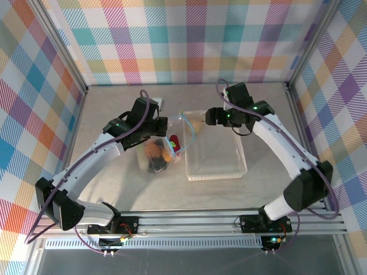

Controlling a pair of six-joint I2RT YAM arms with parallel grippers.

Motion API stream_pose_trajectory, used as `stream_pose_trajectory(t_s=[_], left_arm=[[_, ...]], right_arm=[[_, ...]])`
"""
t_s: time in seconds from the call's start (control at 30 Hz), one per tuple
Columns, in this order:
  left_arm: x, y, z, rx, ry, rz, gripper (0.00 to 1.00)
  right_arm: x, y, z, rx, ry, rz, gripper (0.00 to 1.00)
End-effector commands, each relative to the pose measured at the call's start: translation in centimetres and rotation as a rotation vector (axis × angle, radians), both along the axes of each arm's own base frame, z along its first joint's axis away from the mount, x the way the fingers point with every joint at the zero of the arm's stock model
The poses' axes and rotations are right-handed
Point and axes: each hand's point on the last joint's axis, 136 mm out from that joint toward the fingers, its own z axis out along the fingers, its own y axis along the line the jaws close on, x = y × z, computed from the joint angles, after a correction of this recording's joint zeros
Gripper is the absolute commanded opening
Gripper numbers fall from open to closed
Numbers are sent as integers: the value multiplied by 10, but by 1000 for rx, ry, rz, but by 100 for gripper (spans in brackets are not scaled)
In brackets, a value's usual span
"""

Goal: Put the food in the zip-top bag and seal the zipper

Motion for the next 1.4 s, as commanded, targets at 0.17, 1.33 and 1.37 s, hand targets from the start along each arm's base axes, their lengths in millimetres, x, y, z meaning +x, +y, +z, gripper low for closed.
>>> stream_pose_trajectory(t_s=[0.17, 1.33, 1.37], left_arm=[[-5, 7, -5, 2, 13, 2, 0], [-3, 5, -7, -4, 15, -5, 0], [-3, 5, -7, -2, 15, -5, 0]], right_arm=[[42, 25, -58, 38, 98, -58, 83], [96, 77, -149, -16, 228, -165, 91], [97, 75, -151, -23, 230, -169, 91]])
